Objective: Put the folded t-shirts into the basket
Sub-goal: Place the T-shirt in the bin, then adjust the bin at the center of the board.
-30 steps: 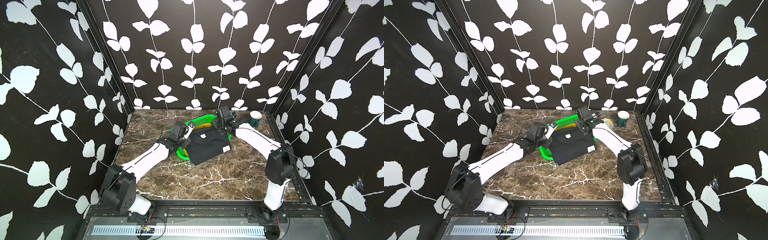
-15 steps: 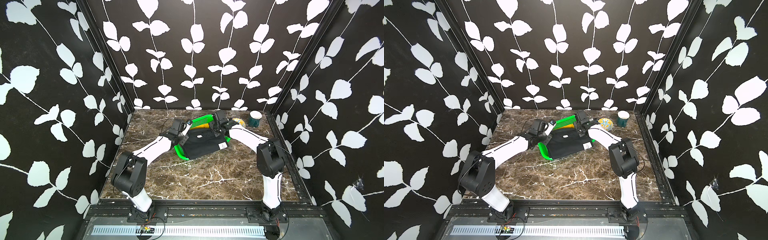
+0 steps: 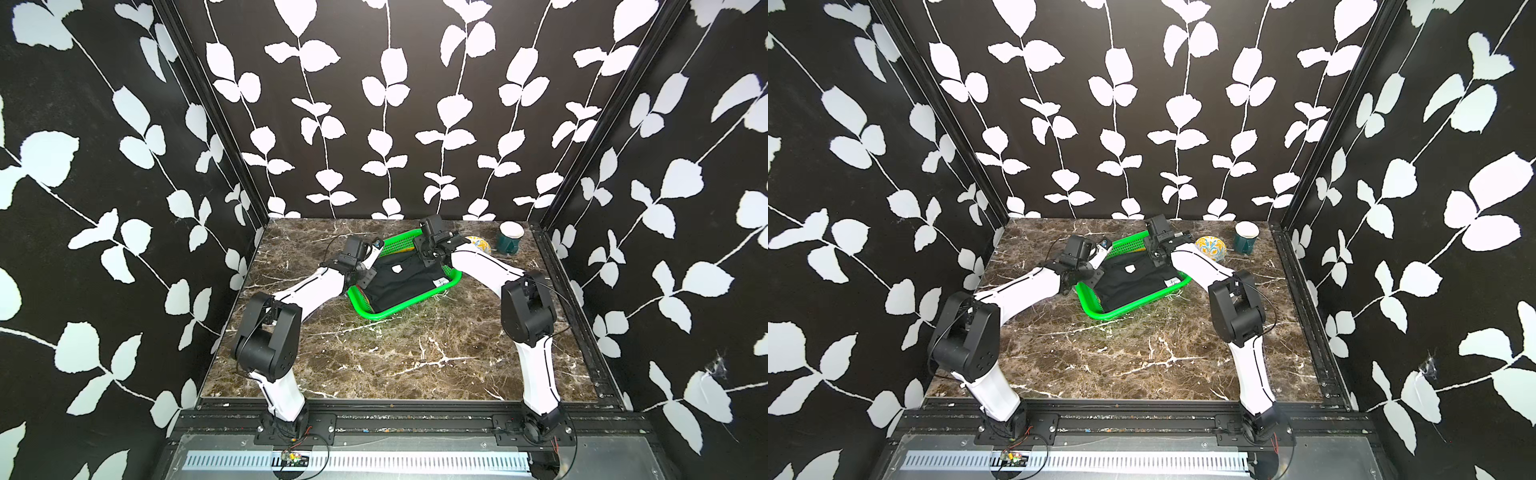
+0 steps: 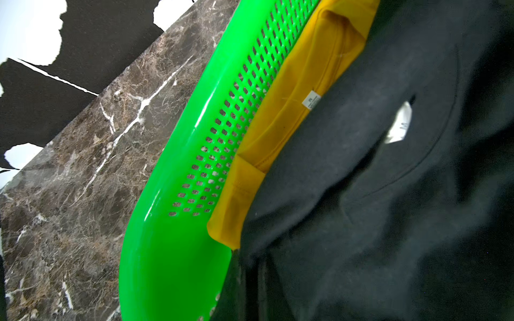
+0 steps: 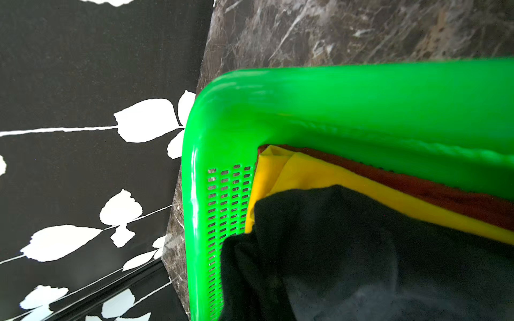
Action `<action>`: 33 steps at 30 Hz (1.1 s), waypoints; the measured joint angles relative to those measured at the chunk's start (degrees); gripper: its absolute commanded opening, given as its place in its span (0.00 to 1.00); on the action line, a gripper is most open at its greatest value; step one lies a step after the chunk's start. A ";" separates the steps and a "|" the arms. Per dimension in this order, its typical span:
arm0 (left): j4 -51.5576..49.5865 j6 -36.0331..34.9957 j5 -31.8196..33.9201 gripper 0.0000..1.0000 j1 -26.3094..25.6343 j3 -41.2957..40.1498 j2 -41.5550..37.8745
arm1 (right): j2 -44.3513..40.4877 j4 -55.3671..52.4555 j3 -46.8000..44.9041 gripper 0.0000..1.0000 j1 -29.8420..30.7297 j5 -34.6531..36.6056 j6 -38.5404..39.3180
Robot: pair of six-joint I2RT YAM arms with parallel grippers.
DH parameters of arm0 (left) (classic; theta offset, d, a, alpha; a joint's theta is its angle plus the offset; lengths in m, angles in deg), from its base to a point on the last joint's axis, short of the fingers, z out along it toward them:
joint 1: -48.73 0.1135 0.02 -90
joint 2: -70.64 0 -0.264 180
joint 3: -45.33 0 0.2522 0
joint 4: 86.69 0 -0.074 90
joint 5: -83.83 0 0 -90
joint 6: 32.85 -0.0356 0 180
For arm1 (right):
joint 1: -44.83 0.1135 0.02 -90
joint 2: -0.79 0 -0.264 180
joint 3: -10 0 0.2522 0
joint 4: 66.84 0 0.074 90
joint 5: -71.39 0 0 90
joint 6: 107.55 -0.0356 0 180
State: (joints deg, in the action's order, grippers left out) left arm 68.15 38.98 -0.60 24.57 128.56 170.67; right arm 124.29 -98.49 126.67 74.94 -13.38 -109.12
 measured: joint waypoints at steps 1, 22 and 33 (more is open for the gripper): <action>-0.11 -0.07 -0.11 0.04 0.22 1.07 0.76 | 0.00 0.17 0.00 0.09 -0.11 -0.02 -0.31; 4.68 3.93 -2.80 0.46 0.55 -2.01 -13.90 | -9.33 -0.83 -5.86 0.54 -1.66 -1.68 15.78; 8.52 13.44 -3.21 0.46 -1.53 -15.78 -21.77 | -10.73 -18.78 1.75 0.46 -1.84 -7.89 51.69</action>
State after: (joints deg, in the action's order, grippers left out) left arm 76.67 52.42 -3.82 23.04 112.78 148.90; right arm 113.56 -117.26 128.42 73.10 -21.27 -57.43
